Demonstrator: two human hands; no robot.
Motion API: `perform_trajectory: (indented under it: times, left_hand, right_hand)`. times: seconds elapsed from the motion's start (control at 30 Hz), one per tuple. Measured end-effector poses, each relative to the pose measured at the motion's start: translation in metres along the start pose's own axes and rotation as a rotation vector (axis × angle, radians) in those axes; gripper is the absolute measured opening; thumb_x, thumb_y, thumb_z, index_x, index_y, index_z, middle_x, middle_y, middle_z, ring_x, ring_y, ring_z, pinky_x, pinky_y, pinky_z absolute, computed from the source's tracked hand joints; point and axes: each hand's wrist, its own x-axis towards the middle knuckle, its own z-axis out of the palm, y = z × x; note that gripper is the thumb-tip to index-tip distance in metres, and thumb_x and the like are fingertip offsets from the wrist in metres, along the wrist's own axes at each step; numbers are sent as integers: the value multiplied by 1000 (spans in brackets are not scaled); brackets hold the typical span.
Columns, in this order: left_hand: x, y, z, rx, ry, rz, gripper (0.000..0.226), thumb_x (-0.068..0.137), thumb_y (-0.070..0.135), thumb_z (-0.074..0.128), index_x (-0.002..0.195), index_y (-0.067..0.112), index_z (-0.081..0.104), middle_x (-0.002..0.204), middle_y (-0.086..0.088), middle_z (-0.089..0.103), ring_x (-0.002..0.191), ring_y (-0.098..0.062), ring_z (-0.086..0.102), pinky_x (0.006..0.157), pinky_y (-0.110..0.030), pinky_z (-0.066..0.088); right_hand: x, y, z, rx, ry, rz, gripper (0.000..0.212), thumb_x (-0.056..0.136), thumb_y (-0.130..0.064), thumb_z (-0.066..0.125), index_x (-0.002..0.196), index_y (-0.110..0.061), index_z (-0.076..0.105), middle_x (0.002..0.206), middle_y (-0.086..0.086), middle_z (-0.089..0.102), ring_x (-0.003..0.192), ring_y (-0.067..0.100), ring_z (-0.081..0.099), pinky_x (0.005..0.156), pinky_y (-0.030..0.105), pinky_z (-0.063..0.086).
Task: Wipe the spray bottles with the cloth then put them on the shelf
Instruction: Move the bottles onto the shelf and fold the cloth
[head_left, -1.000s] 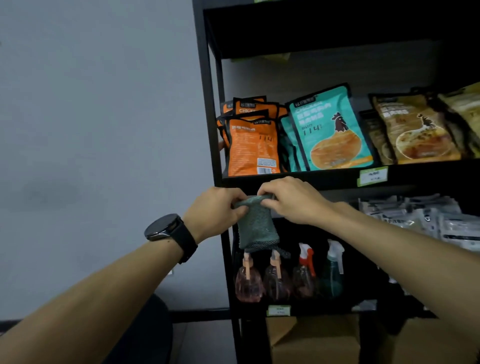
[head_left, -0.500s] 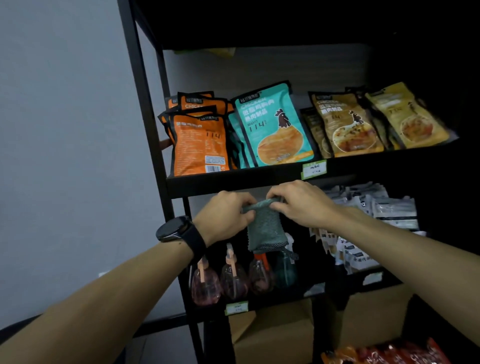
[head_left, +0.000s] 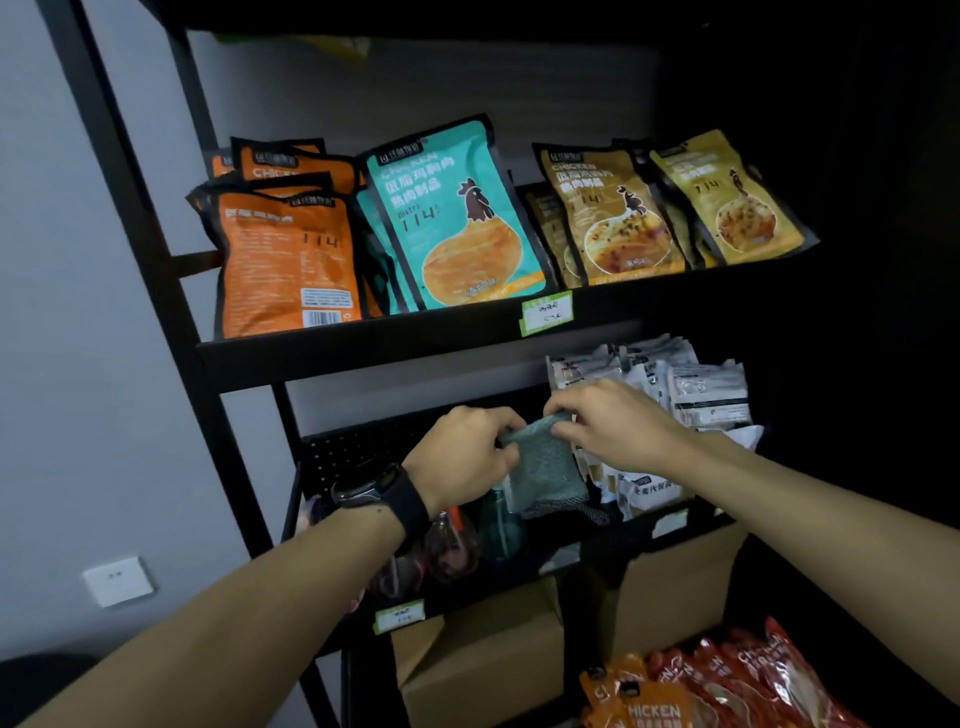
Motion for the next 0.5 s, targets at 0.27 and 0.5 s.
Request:
perform_trajectory:
  times: [0.27, 0.5]
  left_hand:
    - [7, 3, 73, -122, 21, -35, 27, 96, 17, 57, 121, 16, 66, 114, 0, 70, 103, -16, 64, 83, -22, 44]
    - [2, 0, 133, -122, -27, -93, 24, 98, 22, 57, 120, 18, 65, 113, -1, 69, 104, -17, 64, 85, -27, 49]
  right_hand:
    - [-21, 40, 44, 47, -78, 74, 11, 96, -28, 57, 103, -24, 65, 94, -11, 63, 84, 9, 54, 72, 34, 49]
    - [-38, 63, 92, 97, -171, 127, 14, 96, -28, 57, 105, -22, 65, 103, -5, 65, 92, 14, 59, 77, 36, 49]
